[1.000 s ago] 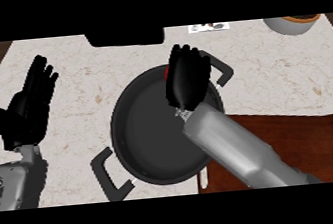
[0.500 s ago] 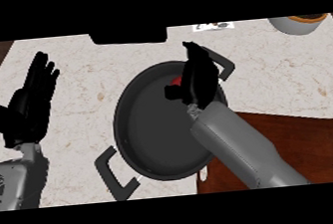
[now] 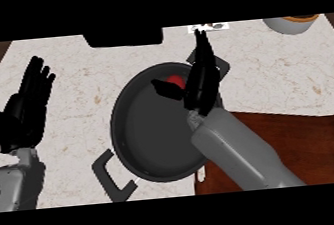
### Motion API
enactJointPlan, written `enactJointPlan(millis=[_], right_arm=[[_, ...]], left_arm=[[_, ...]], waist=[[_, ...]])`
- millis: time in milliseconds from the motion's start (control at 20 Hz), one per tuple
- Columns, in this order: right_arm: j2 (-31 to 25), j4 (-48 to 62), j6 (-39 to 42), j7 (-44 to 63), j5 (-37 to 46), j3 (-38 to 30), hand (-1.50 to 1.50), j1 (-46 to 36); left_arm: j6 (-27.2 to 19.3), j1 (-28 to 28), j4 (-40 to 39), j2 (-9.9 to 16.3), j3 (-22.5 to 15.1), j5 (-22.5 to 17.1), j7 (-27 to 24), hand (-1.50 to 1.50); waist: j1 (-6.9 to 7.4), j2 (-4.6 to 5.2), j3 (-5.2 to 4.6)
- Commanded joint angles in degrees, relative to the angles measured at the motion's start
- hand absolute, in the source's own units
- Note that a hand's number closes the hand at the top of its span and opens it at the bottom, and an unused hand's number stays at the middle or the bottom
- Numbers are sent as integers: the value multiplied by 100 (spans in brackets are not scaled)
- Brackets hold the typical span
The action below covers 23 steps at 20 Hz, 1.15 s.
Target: Pick the tomato from the tray and place it in the pot
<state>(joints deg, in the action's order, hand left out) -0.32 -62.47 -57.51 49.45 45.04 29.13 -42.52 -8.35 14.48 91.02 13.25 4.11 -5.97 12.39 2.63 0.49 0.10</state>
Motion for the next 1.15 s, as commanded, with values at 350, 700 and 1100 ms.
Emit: enactJointPlan(millis=[350,700,1100], right_arm=[[-585,-2303,-5,-683,-608,-184,-150,1724],[-753,-3331,212,-1235,-855,-81,-150,2912],[-1245,-4504,688,-1696,-1277,-172,-150,3998]], left_arm=[[-32,-373,267,-61,121,47,14,0],[333,-514,146,77,429,-131,-150,0],[153,-148,256,-45,372,24,249,0]], waist=[[-308,-68,-9],[-279,-56,-10],[-286,-56,-9]])
